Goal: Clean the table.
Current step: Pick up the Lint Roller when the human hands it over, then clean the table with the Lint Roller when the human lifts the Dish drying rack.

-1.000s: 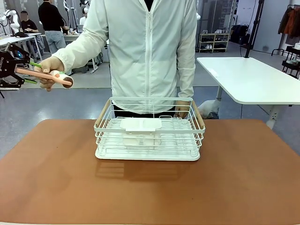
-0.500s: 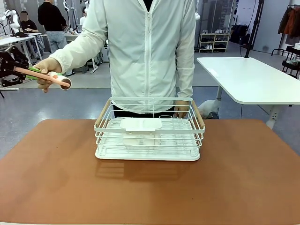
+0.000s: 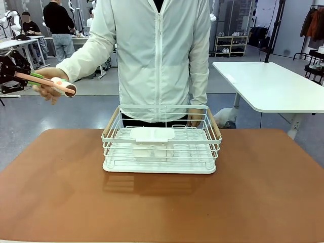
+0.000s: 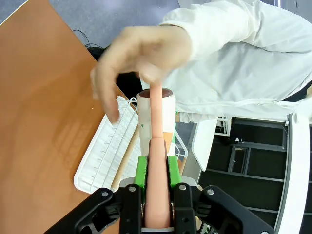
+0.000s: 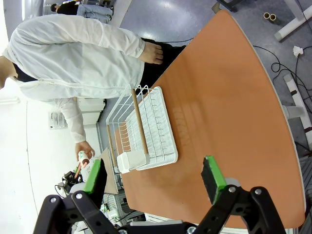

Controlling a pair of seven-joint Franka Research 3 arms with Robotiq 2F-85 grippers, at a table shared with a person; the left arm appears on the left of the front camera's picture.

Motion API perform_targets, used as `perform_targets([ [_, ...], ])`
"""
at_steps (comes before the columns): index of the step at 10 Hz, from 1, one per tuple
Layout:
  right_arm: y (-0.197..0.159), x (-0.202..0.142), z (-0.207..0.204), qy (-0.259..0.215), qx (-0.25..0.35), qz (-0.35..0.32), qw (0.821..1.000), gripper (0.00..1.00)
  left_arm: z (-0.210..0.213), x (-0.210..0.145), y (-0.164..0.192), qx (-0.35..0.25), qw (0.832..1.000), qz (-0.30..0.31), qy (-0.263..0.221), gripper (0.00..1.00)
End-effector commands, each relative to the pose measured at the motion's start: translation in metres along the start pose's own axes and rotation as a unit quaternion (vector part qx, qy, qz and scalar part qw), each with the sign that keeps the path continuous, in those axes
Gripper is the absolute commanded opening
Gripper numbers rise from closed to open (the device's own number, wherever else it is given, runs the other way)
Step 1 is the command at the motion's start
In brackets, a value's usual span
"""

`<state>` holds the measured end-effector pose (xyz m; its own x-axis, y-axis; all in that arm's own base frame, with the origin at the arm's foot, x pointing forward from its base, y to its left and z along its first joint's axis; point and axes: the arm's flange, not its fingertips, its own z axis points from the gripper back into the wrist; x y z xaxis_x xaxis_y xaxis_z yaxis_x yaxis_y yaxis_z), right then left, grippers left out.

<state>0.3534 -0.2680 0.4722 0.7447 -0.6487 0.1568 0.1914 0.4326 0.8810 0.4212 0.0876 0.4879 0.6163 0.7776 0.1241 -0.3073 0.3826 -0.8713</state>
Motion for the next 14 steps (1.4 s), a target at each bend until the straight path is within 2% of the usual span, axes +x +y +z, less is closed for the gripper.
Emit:
perform_targets([
  [1, 0.0011, 0.0006, 0.0019, -0.002, 0.008, 0.010, 1.000, 1.00, 0.0003, 0.0004, -0.0005, 0.000, 1.000, 0.000, -0.001, 0.01],
  [14, 0.0011, 0.0006, 0.0019, -0.002, 0.008, 0.010, 1.000, 1.00, 0.0003, 0.0004, -0.0005, 0.000, 1.000, 0.000, -0.001, 0.01],
])
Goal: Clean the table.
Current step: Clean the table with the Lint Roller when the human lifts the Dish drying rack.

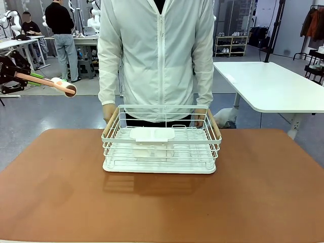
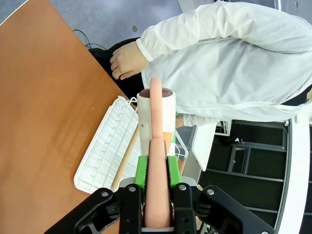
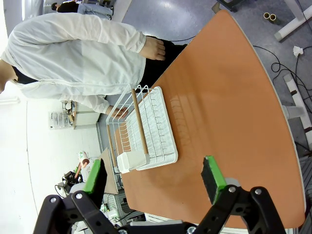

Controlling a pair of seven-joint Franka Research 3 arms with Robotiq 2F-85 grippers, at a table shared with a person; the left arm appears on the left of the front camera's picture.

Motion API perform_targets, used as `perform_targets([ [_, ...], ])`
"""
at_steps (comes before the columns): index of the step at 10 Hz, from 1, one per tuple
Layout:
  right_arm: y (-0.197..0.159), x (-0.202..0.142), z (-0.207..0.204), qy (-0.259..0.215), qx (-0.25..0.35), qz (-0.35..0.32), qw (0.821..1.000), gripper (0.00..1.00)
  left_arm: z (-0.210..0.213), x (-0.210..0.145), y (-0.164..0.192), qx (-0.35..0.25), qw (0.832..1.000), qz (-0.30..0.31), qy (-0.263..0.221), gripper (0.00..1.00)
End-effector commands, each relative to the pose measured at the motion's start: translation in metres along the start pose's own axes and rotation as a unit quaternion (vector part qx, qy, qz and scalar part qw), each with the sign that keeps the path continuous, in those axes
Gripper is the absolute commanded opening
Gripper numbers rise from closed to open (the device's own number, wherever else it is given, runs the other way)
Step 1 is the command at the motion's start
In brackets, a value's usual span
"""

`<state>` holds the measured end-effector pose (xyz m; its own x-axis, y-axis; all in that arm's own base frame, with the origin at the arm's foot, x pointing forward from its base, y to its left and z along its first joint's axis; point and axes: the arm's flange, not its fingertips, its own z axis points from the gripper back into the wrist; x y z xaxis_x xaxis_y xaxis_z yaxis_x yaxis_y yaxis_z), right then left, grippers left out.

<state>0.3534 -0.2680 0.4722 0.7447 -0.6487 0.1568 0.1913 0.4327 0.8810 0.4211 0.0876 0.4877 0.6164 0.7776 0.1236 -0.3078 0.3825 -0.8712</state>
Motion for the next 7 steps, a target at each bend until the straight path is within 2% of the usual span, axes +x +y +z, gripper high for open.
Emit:
perform_targets([
  [1, 0.0011, 0.0006, 0.0019, -0.002, 0.008, 0.010, 1.000, 1.00, 0.0004, 0.0005, -0.0007, 0.000, 1.000, 0.000, -0.001, 0.01],
  [7, 0.0011, 0.0006, 0.0019, -0.002, 0.008, 0.010, 1.000, 1.00, 0.0004, 0.0005, -0.0007, 0.000, 1.000, 0.000, -0.001, 0.01],
])
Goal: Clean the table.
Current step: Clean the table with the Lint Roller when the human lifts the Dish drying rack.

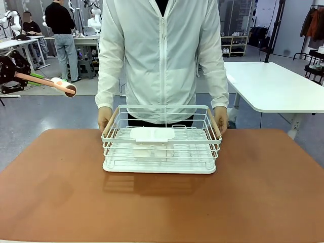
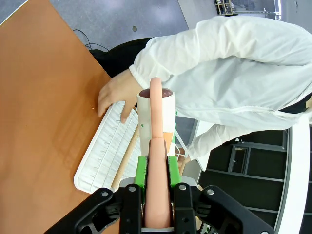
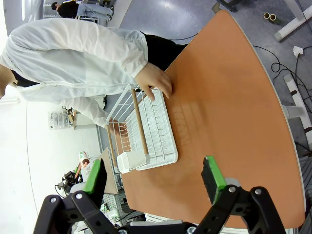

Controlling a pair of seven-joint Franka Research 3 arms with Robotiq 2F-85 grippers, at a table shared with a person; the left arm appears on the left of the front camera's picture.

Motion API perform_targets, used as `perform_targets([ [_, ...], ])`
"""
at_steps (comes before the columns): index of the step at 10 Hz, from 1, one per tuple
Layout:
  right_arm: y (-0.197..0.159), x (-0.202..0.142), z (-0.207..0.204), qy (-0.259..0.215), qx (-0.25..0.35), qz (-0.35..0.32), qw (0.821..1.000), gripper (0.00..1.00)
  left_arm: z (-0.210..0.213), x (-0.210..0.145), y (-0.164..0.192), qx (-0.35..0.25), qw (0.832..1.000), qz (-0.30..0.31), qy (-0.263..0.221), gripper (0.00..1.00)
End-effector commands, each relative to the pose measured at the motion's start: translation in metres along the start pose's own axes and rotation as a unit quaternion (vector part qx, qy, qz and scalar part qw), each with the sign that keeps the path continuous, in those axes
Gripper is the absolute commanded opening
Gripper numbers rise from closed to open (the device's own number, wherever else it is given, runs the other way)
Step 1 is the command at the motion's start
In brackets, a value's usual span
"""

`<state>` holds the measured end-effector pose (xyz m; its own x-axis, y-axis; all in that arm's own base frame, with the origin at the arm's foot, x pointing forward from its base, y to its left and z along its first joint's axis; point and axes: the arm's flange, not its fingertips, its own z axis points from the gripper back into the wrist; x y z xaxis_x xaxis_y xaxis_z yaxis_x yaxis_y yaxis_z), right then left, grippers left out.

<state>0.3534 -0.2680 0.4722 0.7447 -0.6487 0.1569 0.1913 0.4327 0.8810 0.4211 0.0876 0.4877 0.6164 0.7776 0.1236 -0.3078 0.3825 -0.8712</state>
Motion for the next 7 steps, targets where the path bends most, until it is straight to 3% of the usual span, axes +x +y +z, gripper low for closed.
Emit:
perform_targets([
  [1, 0.0011, 0.0006, 0.0019, -0.002, 0.008, 0.010, 1.000, 1.00, 0.0004, 0.0005, -0.0007, 0.000, 1.000, 0.000, -0.001, 0.01],
  [7, 0.0011, 0.0006, 0.0019, -0.002, 0.008, 0.010, 1.000, 1.00, 0.0004, 0.0005, -0.0007, 0.000, 1.000, 0.000, -0.001, 0.01],
])
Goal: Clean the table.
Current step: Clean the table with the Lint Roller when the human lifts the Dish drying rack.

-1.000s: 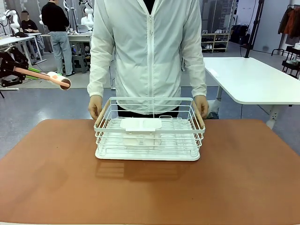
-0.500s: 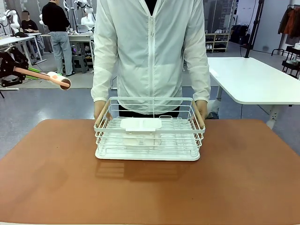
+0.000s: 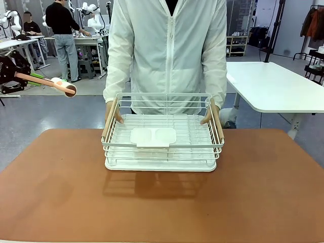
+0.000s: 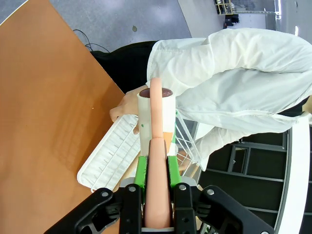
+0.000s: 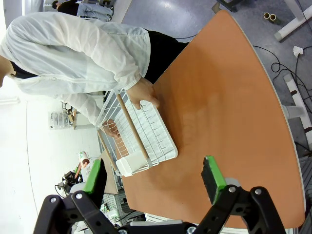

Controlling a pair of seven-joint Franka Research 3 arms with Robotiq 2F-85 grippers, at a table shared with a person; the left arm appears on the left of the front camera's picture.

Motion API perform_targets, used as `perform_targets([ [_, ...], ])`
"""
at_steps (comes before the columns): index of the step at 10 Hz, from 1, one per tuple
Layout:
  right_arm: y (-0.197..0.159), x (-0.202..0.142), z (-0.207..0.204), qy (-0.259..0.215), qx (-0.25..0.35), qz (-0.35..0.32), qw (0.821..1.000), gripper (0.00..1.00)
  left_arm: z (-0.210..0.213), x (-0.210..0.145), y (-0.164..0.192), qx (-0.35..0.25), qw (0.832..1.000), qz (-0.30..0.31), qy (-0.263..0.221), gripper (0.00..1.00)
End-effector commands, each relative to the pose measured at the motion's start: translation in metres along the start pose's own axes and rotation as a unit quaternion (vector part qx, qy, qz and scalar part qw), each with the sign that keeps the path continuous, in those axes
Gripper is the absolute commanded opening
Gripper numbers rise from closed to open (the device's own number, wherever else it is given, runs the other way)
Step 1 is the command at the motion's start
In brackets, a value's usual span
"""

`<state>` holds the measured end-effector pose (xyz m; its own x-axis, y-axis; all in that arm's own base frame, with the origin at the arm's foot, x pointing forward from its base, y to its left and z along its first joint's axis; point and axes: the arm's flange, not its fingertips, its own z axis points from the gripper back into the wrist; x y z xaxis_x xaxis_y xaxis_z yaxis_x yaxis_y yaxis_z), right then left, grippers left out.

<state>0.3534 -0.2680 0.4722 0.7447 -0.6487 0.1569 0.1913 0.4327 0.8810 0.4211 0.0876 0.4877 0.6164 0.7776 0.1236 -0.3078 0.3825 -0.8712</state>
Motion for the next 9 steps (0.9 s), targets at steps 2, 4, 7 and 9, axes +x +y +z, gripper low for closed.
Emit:
perform_targets([
  [2, 0.0011, 0.0006, 0.0019, -0.002, 0.008, 0.010, 1.000, 1.00, 0.0004, 0.0005, -0.0007, 0.000, 1.000, 0.000, -0.001, 0.01],
  [4, 0.0011, 0.0006, 0.0019, -0.002, 0.008, 0.010, 1.000, 1.00, 0.0004, 0.0005, -0.0007, 0.000, 1.000, 0.000, -0.001, 0.01],
  [7, 0.0011, 0.0006, 0.0019, -0.002, 0.008, 0.010, 1.000, 1.00, 0.0004, 0.0005, -0.0007, 0.000, 1.000, 0.000, -0.001, 0.01],
  [9, 0.0011, 0.0006, 0.0019, -0.002, 0.008, 0.010, 1.000, 1.00, 0.0004, 0.0005, -0.0007, 0.000, 1.000, 0.000, -0.001, 0.01],
])
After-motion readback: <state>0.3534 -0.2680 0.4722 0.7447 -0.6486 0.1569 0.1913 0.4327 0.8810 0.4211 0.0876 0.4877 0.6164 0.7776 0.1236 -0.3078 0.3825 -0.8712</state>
